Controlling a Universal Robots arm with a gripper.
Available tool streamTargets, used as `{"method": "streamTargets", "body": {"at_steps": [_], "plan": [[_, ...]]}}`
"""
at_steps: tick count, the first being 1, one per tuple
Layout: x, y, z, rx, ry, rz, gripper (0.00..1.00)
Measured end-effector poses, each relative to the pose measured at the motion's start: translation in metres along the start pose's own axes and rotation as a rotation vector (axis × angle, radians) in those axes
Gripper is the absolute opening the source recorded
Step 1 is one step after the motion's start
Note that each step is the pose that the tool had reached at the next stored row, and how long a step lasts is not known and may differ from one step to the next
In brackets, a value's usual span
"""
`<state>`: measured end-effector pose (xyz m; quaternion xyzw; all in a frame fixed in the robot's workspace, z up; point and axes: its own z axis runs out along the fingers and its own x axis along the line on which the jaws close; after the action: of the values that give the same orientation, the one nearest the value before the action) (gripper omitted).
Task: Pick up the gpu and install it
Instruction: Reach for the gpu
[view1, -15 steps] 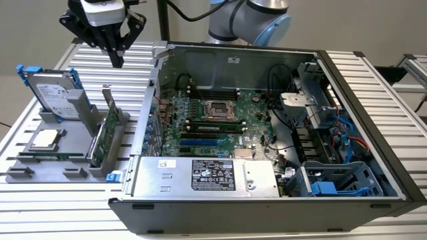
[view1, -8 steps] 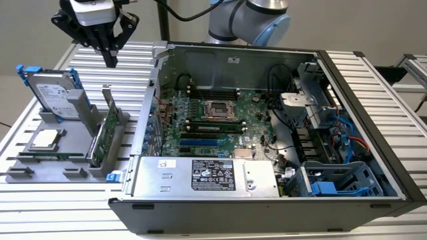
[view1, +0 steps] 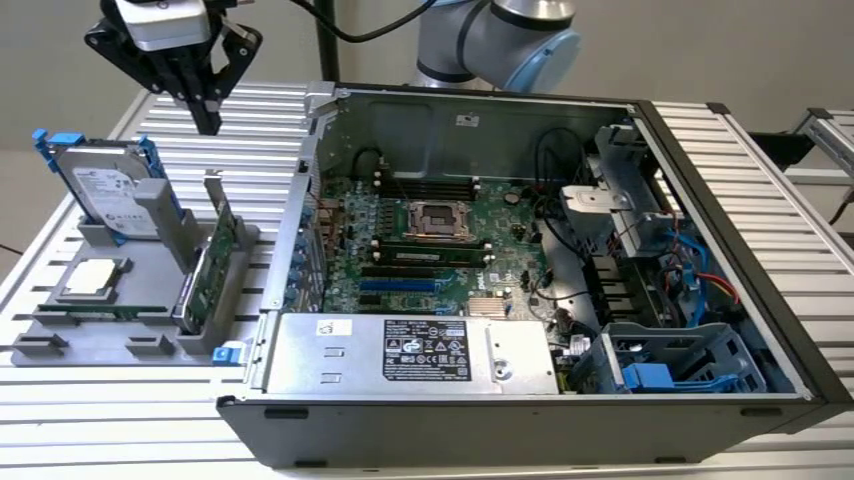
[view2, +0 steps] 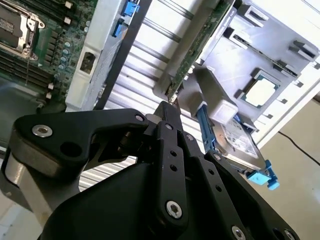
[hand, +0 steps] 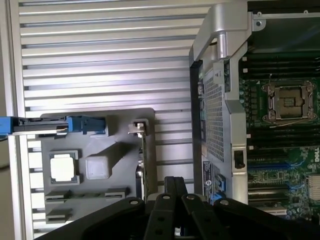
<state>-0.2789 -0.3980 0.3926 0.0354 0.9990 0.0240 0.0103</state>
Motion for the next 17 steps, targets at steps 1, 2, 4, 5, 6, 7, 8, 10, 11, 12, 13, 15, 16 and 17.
{"method": "streamTargets", "body": {"at_steps": [1,2,4,5,6,7,8,10,11,12,13,15,16,17], "plan": [[0.0015,-0.0001,0.0,0.0,0.0,0.0,0.0],[0.003,-0.0002,0.0,-0.0001,0.0,0.0,0.0],[0.006,-0.0004,-0.0001,0.0,0.0,0.0,0.0],[0.0074,-0.0005,-0.0002,0.0,0.0,0.0,0.0],[0.0088,-0.0006,-0.0002,0.0,0.0,0.0,0.0],[0.0103,-0.0007,-0.0002,0.0,0.0,0.0,0.0],[0.0118,-0.0008,-0.0003,0.0,0.0,0.0,0.0],[0.0149,-0.001,-0.0003,0.0,0.0,0.0,0.0],[0.0163,-0.0011,-0.0004,0.0,-0.0001,0.0,0.0],[0.0178,-0.0012,-0.0004,0.0,-0.0001,0.0,0.0],[0.0191,-0.0014,-0.0004,-0.0001,-0.0001,0.0,0.0],[0.0219,-0.0015,-0.0005,0.0,0.0,0.0,0.0],[0.0232,-0.0016,-0.0005,0.0,0.0,0.0,0.0],[0.0248,-0.0017,-0.0005,-0.0001,-0.0001,0.0,0.0]]}}
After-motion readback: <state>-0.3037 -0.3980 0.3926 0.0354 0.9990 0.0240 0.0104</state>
